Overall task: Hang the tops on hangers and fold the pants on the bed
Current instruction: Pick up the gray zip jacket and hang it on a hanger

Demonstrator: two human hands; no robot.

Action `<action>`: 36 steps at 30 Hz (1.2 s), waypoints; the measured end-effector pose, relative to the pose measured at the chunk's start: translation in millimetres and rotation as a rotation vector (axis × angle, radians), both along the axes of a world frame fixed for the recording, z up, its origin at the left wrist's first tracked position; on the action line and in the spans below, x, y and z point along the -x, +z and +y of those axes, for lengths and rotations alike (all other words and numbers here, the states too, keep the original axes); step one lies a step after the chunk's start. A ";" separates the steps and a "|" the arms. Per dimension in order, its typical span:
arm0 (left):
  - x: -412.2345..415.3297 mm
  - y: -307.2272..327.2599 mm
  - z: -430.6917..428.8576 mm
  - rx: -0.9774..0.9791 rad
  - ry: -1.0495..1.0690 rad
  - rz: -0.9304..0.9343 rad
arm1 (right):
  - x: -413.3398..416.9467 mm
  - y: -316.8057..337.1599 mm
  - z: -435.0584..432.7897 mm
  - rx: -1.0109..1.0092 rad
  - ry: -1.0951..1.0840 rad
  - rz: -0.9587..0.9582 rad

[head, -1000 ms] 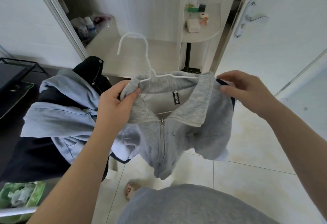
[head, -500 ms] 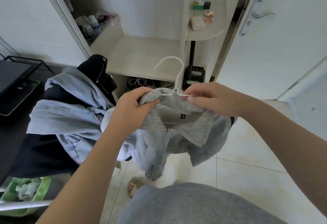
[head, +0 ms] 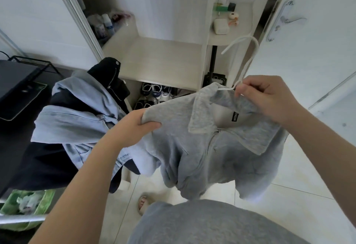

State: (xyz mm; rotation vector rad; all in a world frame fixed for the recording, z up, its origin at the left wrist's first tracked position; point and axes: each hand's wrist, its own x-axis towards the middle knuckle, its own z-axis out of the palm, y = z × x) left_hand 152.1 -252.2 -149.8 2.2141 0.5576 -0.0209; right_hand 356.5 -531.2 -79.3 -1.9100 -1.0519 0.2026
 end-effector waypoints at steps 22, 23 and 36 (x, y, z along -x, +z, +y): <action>10.7 38.4 1.0 -0.001 0.139 -0.239 | 20.8 4.2 -1.7 0.004 0.021 -0.010; 10.6 34.8 -4.2 0.066 0.136 -0.283 | 22.2 5.2 -0.3 -0.005 0.028 0.008; -8.5 -16.0 -30.4 -0.138 0.535 -0.616 | 14.9 0.8 -2.2 -0.053 0.022 0.147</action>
